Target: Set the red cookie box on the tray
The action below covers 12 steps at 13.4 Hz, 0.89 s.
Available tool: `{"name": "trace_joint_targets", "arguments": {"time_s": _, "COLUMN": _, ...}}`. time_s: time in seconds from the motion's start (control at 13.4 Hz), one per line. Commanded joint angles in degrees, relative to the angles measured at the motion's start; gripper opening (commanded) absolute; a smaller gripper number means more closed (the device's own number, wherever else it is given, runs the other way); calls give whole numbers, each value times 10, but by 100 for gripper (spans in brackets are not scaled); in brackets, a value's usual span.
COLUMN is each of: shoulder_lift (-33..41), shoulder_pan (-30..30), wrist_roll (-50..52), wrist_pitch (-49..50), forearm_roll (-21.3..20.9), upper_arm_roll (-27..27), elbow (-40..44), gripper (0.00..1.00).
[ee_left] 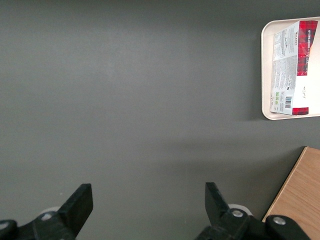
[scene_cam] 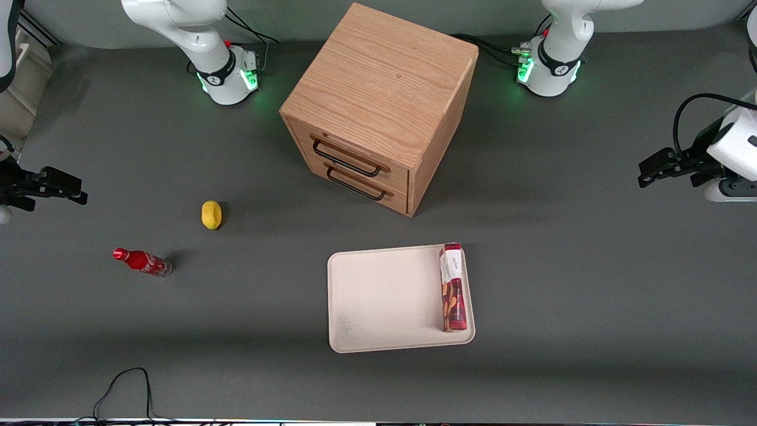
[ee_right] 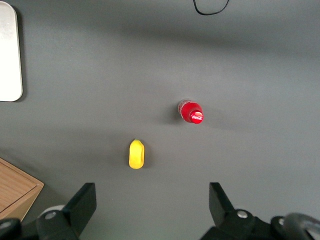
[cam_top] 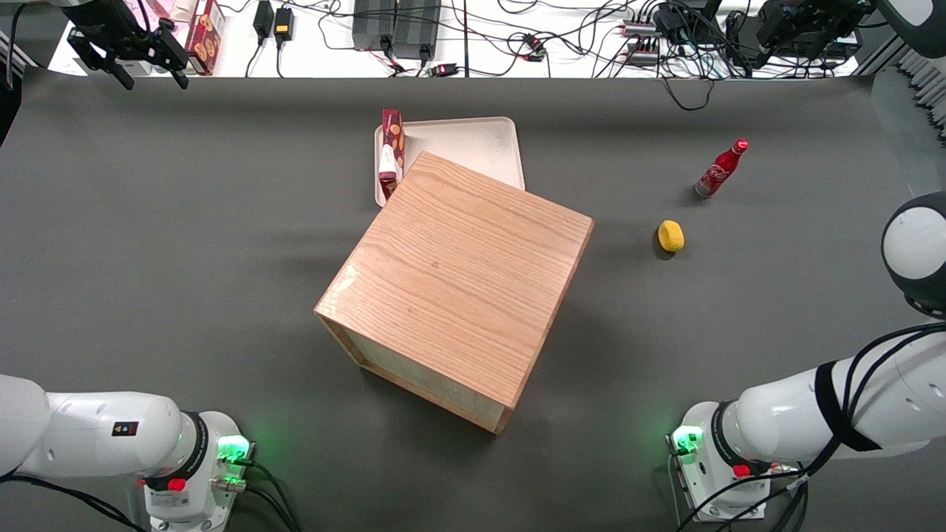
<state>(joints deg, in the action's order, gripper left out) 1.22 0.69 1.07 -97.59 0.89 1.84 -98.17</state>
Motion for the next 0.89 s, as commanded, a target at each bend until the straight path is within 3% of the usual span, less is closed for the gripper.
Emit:
{"name": "trace_joint_targets", "arguments": {"time_s": 0.0, "shoulder_lift": -4, "shoulder_pan": -15, "wrist_roll": -14, "wrist_pitch": 30, "forearm_roll": -3, "upper_arm_roll": -11, "elbow": 22, "gripper": 100}}
{"name": "trace_joint_targets", "arguments": {"time_s": 0.82, "shoulder_lift": 6, "shoulder_pan": -12, "wrist_roll": -18, "wrist_pitch": 38, "forearm_roll": -4, "upper_arm_roll": -9, "elbow": 22, "gripper": 100}}
